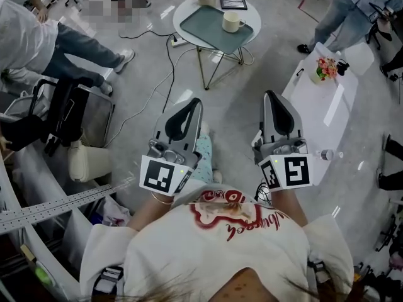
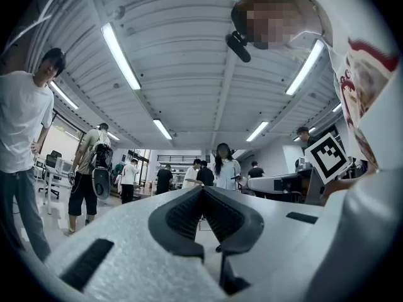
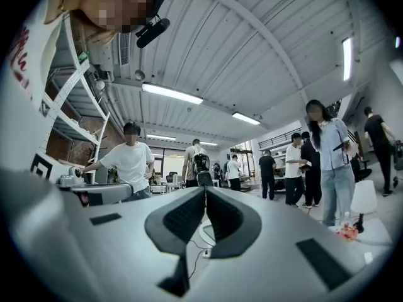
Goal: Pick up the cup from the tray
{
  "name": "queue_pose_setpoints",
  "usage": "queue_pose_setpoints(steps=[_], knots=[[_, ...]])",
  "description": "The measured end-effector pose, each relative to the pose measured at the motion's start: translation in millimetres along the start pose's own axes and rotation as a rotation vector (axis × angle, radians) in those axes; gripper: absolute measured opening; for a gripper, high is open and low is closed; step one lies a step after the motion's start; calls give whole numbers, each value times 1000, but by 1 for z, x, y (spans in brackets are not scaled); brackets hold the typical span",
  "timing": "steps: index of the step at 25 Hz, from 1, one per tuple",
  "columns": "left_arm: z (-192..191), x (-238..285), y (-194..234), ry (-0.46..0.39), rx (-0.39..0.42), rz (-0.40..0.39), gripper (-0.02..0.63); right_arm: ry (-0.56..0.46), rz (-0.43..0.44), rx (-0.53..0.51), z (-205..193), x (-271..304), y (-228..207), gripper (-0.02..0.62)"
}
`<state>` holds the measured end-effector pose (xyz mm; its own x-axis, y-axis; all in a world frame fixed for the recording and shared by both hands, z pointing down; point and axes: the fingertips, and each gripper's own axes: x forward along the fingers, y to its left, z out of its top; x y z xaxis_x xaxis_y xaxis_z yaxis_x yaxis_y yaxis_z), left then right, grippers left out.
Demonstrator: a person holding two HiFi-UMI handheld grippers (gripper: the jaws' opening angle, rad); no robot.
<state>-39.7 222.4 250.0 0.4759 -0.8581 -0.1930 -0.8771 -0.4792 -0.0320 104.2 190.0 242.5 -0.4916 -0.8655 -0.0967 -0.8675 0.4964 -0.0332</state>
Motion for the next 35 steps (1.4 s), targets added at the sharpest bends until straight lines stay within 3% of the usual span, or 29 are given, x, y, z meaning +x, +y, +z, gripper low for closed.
queue_pose_setpoints(steps=[6, 16, 21, 27, 32, 35], knots=[[-29, 62, 30, 3, -5, -45, 12, 32, -41, -12, -28, 53, -39, 26], [-42, 211, 153, -36, 30, -101, 12, -38, -93, -22, -30, 230, -102, 26], [-55, 258, 183, -22, 47, -128, 12, -47, -148, -78, -41, 279, -133, 26], [-91, 286, 192, 16, 1, -123, 12, 87, -155, -136, -121, 317, -179, 28], [-119, 296, 198, 75, -27, -108, 12, 271, -152, -149, -231, 347, -220, 32], [-135, 300, 203, 110, -49, -90, 12, 393, -145, -156, -295, 369, -240, 83]])
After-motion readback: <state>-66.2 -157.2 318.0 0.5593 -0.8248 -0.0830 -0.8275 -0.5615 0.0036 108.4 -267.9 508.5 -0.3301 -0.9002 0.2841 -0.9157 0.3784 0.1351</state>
